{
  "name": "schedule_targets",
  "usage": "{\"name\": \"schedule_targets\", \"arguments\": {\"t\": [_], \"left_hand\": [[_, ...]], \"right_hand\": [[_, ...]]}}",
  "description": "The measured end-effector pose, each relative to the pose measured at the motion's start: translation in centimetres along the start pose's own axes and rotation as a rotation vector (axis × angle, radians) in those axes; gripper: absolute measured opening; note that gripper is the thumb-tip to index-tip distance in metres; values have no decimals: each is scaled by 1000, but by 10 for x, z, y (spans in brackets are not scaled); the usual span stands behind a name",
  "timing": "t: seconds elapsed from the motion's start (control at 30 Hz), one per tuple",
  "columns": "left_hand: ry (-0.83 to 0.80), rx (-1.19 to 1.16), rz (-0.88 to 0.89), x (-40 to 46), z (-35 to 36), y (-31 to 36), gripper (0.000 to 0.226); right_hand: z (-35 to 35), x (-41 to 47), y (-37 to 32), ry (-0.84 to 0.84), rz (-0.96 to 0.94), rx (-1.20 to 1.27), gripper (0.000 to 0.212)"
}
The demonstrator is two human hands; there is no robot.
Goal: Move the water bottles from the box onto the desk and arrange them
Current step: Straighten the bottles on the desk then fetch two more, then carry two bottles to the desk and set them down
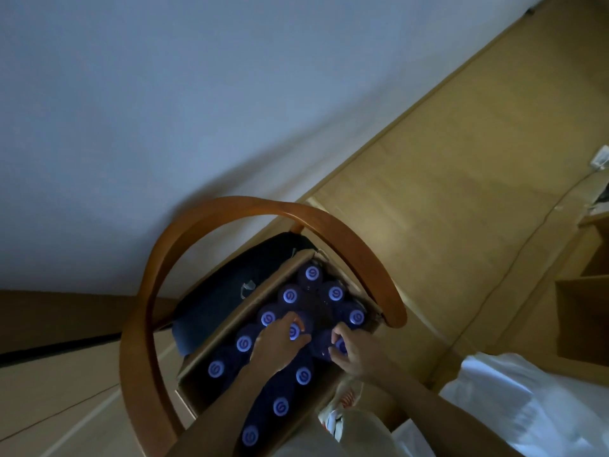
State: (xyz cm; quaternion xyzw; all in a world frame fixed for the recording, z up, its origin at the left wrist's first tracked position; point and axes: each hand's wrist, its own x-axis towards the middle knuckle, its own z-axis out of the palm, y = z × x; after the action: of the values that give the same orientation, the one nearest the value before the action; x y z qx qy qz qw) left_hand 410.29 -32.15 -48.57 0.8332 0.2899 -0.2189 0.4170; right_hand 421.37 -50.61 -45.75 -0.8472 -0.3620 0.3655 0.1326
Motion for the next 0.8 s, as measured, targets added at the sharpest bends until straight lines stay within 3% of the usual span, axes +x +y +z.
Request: {"name": "schedule_targets", "arguments": {"t": [0.1,0.3,0.8], "left_hand": [[78,17,-1,-9,-12,6,22],[230,34,18,-42,-34,34,13],[878,-123,-34,-194,-73,94,6]], "right_hand": [[-12,-9,3,113,-51,-17,22],[-36,0,2,103,-121,-60,21],[-147,-28,-66,291,-656,-217,19]]}}
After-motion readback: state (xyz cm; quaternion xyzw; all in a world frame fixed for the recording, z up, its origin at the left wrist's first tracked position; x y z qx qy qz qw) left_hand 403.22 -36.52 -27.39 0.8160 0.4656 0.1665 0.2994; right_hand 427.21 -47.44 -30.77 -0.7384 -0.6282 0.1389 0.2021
